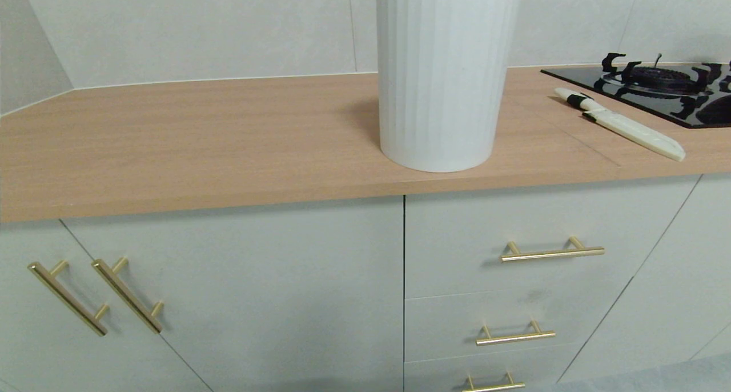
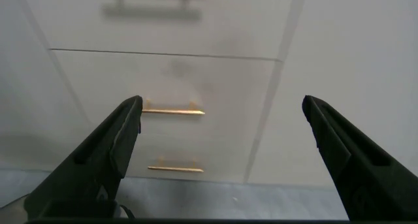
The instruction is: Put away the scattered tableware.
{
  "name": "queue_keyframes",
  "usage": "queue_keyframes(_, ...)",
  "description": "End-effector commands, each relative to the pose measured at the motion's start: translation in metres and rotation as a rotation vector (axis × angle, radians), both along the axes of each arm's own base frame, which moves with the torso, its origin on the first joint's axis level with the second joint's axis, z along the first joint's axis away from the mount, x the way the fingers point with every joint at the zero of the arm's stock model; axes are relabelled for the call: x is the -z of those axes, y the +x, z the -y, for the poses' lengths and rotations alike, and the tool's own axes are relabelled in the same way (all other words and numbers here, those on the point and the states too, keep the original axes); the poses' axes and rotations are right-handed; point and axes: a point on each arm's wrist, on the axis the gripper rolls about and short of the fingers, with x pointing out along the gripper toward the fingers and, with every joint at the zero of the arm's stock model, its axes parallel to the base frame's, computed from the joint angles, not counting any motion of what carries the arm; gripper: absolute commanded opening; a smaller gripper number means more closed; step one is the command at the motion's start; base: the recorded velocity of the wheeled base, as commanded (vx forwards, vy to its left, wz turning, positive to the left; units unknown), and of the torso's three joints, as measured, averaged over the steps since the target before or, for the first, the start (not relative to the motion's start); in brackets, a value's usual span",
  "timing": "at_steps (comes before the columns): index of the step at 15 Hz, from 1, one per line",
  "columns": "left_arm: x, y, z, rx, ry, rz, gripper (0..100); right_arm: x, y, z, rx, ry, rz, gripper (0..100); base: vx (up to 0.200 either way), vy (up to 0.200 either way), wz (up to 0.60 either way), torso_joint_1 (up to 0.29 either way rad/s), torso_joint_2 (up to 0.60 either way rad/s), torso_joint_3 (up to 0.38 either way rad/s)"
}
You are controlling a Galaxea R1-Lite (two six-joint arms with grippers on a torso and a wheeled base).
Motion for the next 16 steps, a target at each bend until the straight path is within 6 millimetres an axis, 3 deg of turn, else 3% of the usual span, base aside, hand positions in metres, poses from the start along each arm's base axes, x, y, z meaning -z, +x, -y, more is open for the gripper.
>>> queue_keyframes(1, 0.0001, 0.0, 0.0, -0.001, 0.0, -0.001, 100, 0.0, 0.0001, 0.0, -0.001, 0.0, -0.001, 100, 0.0, 0.0, 0.0, 0.0, 0.0, 0.0)
queue_keyframes(7, 0.0001, 0.0, 0.0, -0.001, -0.001, -0.001, 100, 0.0, 0.0001, 0.0, -0.001, 0.0, -0.001, 100, 0.0, 0.0, 0.0, 0.0, 0.0, 0.0)
queue_keyframes(14, 0.0001, 0.0, 0.0, -0.002, -0.001, -0.001, 100, 0.0, 0.0001, 0.0, -0.001, -0.002, -0.001, 100, 0.0, -0.2, 0.0, 0.001, 0.0, 0.002)
queue_keyframes(16, 0.0001, 0.0, 0.0, -0.002, -0.001, -0.001, 100, 0.0, 0.0001, 0.0, -0.001, 0.0, -0.001, 100, 0.0, 0.0, 0.0, 0.0, 0.0, 0.0)
